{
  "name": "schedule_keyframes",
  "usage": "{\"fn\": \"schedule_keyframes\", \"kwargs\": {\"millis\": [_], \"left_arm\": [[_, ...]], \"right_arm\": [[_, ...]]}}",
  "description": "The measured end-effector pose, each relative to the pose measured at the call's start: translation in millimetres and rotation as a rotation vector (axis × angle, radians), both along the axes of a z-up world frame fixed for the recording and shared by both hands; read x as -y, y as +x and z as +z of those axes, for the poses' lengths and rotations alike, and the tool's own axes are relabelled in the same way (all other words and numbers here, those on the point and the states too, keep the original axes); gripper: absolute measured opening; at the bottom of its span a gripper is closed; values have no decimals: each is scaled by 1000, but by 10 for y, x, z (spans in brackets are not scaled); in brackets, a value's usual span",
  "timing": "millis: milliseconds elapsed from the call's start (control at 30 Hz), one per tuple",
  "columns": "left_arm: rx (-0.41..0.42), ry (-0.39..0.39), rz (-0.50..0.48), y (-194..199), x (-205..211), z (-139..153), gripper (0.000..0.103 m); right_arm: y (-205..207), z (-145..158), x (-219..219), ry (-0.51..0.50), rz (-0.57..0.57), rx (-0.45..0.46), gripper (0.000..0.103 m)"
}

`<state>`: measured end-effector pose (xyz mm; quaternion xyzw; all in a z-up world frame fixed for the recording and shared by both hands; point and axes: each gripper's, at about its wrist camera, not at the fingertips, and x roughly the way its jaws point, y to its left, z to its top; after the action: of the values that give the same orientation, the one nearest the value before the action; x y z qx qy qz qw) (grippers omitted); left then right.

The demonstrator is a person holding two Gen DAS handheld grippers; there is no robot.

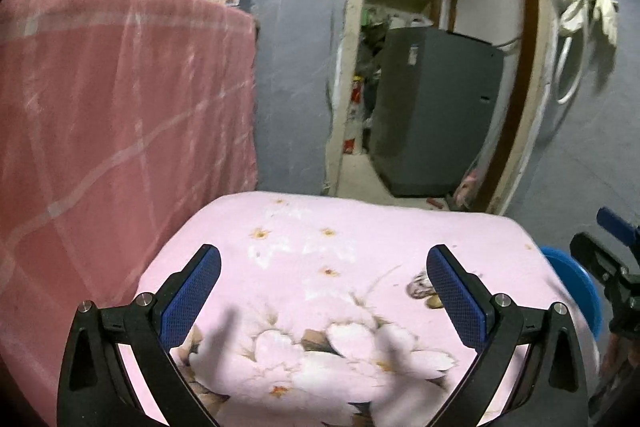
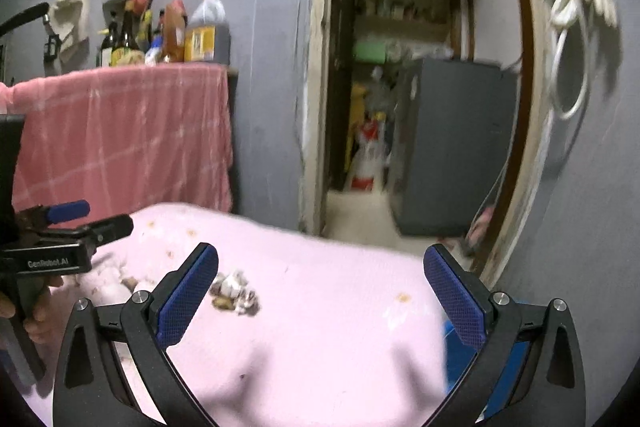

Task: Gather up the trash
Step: 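Bring both open tools back over the silver scraps on the bed, then grasp the silver foil scraps with the right tool while the left grasps the small brown lump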

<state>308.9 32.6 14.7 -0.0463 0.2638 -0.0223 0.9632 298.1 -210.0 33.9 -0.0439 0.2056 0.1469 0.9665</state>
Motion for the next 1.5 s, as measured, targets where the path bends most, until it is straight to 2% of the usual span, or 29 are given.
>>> {"fn": "schedule_keyframes", "kwargs": {"millis": [100, 333, 433, 500, 567, 633, 700, 833, 933, 967, 1100, 1333, 1433, 1500], "left_arm": [[-15, -1, 28, 22, -53, -41, 101], [-80, -13, 75, 130, -176, -121, 101], [-101, -18, 99, 155, -238, -146, 101], [-115, -35, 106, 162, -276, -159, 101], [-122, -45, 114, 161, -300, -167, 101], [-127, -48, 115, 161, -307, -164, 101], [-132, -48, 112, 166, -306, -165, 101], [-145, -50, 103, 191, -276, -168, 101], [-154, -62, 97, 189, -252, -170, 101], [-159, -69, 91, 188, -244, -172, 101], [-174, -83, 63, 201, -178, -183, 101], [-220, -85, -80, 271, 156, -187, 100], [-223, -65, -133, 315, 319, -173, 100], [-233, -46, -170, 350, 432, -194, 96]], "right_arm": [[126, -99, -47, 20, 39, -85, 103], [454, -318, -245, -3, 97, -251, 102], [572, -392, -371, -15, 153, -310, 95], [690, -456, -449, -9, 187, -367, 84], [791, -518, -503, 4, 208, -414, 82], [856, -582, -531, 13, 215, -447, 74], [912, -639, -541, 26, 230, -488, 62], [967, -675, -500, 78, 267, -539, 58], [966, -683, -449, 124, 296, -557, 33], [961, -690, -428, 136, 298, -562, 22], [916, -660, -361, 160, 298, -547, 20], [661, -460, -106, 130, 202, -412, 20], [546, -398, 75, 138, 143, -354, 20], [473, -362, 188, 142, 115, -325, 20]]}}
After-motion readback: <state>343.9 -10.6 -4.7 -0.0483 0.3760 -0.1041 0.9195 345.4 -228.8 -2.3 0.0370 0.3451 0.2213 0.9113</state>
